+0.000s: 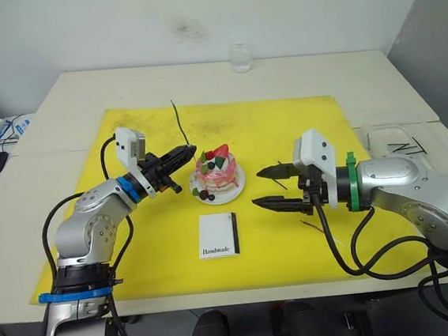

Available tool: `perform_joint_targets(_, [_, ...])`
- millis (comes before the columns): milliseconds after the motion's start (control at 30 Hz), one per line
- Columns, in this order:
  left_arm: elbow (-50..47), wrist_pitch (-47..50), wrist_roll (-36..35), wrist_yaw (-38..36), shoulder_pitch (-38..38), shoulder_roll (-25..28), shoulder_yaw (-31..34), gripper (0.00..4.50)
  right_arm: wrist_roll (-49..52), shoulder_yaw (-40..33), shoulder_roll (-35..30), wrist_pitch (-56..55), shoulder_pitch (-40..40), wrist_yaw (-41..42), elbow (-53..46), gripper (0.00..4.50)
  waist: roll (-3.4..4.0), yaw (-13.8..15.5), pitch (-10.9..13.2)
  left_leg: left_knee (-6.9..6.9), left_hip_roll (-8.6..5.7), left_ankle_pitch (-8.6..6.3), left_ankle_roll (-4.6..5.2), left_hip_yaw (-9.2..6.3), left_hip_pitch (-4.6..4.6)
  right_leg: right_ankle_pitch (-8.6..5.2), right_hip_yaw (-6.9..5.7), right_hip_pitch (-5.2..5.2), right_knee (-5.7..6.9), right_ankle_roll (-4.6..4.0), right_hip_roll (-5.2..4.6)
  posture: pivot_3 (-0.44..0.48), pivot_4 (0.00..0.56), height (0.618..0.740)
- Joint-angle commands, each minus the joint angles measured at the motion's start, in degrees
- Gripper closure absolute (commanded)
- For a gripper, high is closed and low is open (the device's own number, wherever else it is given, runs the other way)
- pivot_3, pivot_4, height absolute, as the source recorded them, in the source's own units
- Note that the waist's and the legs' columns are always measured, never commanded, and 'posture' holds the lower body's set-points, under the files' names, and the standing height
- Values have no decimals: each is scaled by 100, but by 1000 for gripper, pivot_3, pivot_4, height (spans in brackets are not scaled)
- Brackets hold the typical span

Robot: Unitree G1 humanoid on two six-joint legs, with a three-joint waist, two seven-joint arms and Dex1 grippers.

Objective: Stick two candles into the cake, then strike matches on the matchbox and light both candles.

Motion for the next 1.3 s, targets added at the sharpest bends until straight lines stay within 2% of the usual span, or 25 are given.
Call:
perform_joint_targets(33, [-46, -147, 67, 25, -41, -77, 131, 4500, -57, -139, 14, -8, -29, 26, -210, 1734, 0, 1, 0, 0, 0, 0, 0, 0, 1, 0, 0, 0, 2, 0, 0, 0, 150, 740])
perform_joint_targets(800, [-43, -137, 150, -241, 32, -181, 116, 4500, -104, -220, -56, 99, -9, 109, -213, 1734, 0, 0, 0, 18, 0, 0, 0, 0, 0, 1, 2, 1, 14, -1, 3, 0, 150, 740])
perform_joint_targets(1300, [271, -1037, 860, -307, 298, -523, -186, 4500, -247, -256, 42, 32, -2, 58, -212, 1734, 0, 3, -1, 28, 0, 0, 0, -1, 0, 1, 2, 4, 18, -1, 7, 0, 150, 740])
